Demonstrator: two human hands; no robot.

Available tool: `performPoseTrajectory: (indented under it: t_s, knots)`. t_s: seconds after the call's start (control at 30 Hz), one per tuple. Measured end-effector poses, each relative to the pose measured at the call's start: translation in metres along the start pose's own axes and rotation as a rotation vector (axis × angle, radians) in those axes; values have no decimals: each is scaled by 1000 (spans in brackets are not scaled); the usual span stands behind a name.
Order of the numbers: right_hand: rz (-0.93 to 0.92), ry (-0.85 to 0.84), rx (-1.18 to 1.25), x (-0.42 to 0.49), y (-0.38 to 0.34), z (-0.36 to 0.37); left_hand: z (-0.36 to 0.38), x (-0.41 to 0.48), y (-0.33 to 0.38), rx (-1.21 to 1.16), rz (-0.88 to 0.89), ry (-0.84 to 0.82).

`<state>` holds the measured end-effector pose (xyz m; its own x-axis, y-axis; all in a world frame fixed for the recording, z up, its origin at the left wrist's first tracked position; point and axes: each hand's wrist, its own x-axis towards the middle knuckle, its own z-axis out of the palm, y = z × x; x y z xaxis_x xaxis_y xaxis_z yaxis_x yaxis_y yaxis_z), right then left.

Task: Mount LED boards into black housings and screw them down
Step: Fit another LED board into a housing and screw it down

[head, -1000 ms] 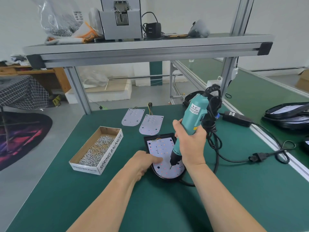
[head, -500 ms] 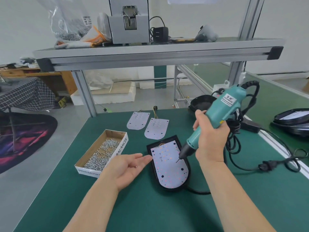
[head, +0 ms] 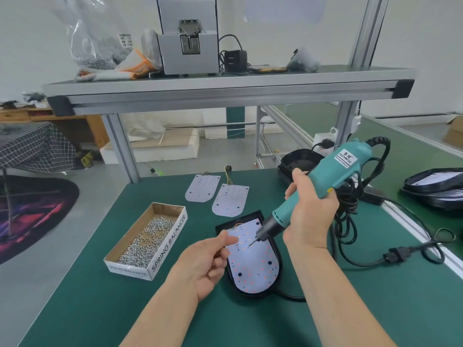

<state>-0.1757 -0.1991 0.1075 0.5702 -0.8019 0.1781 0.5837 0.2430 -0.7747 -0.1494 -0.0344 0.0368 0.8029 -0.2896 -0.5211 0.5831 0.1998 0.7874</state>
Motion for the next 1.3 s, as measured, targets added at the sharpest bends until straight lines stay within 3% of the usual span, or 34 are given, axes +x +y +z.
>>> performPoseTrajectory:
  t_s: [0.13, 0.37, 0.53, 0.73, 1.3]
  knots:
    - [18, 21, -1, 0, 2, 2, 1, -3, 5, -147, -71, -126]
    - [34, 53, 31, 2, 2, 6, 3, -1, 0, -113, 0, -234]
    - [36, 55, 42, 4, -2, 7, 7, 5, -9, -4, 93, -161]
    - [38, 54, 54, 7, -1, 4, 9, 4, -6, -231, -27, -202]
    - [62, 64, 51, 5, 5, 1, 13, 3, -11, -411, -120, -230]
